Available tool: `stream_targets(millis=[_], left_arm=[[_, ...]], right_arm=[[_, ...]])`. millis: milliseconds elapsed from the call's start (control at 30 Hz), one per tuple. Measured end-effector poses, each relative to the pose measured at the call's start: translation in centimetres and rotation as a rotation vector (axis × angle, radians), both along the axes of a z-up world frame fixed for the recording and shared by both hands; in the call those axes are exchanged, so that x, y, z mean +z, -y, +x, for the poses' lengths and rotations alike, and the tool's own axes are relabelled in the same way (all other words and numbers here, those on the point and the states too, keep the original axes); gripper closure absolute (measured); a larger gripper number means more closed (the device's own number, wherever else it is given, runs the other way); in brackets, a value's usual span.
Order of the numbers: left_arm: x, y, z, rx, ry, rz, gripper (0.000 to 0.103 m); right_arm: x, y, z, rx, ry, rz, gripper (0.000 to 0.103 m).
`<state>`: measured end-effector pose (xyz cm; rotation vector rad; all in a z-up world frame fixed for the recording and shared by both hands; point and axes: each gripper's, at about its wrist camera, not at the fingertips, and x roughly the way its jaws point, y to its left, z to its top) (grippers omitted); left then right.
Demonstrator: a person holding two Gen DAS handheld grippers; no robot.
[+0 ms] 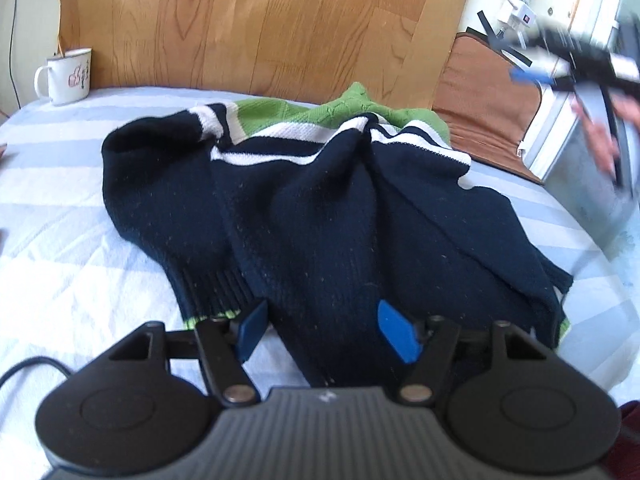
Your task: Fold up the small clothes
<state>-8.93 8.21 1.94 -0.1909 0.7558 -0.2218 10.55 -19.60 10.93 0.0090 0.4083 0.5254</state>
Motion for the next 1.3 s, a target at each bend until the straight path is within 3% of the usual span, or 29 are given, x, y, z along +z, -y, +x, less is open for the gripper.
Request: stream_targets(millis=[133,200,233,267,300,333,400,500,567,633,700,767,833,867,933,1067,1167,1233,1267,1300], left_arm=[[-0.3,-0.2,-0.2,-0.029,-0.046,-0.077,0.041],[-0.5,0.2,-0.3,-0.037,-0.040,-0.078,0.040],[-0.5,0.6,-0.2,-0.041,-0.036,-0.072,0.043],[-0.5,0.9,0.0,-0.043,-0.039,-0.069,0.056],[-0.5,1.2,0.2,-0.034,-0.043,-0.059,0.067],[-0.5,1.4,0.5,-0.021,-0.054,-0.043,0.086],[-0.2,1.1,0.8,-0.012,-0.079,-0.058,0.091],[1.0,-0.1,0.2,0.008,-0.062,-0.067,0.092],[2.0,-1.3,-0.5,0.019,-0.043,-0.063,0.092],[2.6,-2.5,-1.2,0.021,-0.037,-0.063,0.092],[2.9,-3.4,-1.6,0.031,-0.033,-0.041,0.092],[2.9,-3.8,-1.5,0.028,-0.042,-0.039,0.089],[2.5,-3.8,-1.4,0.045,-0.062,-0.022,0.082],[2.2,-3.6,-1.3,0.050,-0.076,-0.011,0.073],[2.0,-3.2,-1.2,0.033,-0.084,-0.012,0.065],[1.9,-2.5,-1.7,0.003,-0.078,-0.014,0.055],[1.6,-2.0,-2.3,-0.007,-0.076,-0.031,0.057],[1.2,-1.6,-2.6,-0.017,-0.083,-0.045,0.063],[0.9,-1.4,-2.8,-0.023,-0.087,-0.048,0.077],[0.7,-1.1,-3.0,-0.022,-0.091,-0.043,0.086]], right_arm=[[-5.4,0.3,-4.1,0.042,-0.095,-0.072,0.011],[-7.5,0.0,-5.1,0.036,-0.132,-0.100,0.013],[-8.4,-0.2,-5.4,0.030,-0.144,-0.108,0.025],[-8.9,-0.4,-5.1,0.032,-0.161,-0.099,0.051],[-9.2,-0.6,-4.6,0.044,-0.188,-0.070,0.067],[-9.2,-0.7,-4.2,0.060,-0.215,-0.030,0.093],[-8.2,-0.7,-4.1,0.060,-0.192,-0.015,0.093],[-4.7,1.2,-5.4,-0.019,-0.051,-0.077,0.093],[-2.2,4.0,-5.7,-0.122,0.013,-0.110,0.093],[-0.9,6.6,-5.5,-0.271,0.078,-0.206,0.092],[-1.1,8.6,-4.9,-0.413,0.084,-0.302,0.083],[-1.8,10.0,-5.6,-0.481,0.066,-0.259,0.064],[-2.5,10.2,-7.6,-0.380,0.040,-0.127,0.054],[-3.0,9.5,-8.5,-0.308,0.017,-0.080,0.053],[-4.2,7.1,-10.5,-0.151,-0.005,-0.053,0.052],[-7.0,0.2,-14.0,0.107,-0.014,-0.181,0.044],[-8.9,-3.0,-14.7,0.119,0.027,-0.348,0.043],[-10.4,-3.2,-13.6,0.088,-0.017,-0.418,0.049],[-10.6,-2.7,-13.3,0.089,-0.015,-0.390,0.063],[-10.5,-2.2,-13.0,0.078,-0.043,-0.355,0.081]])
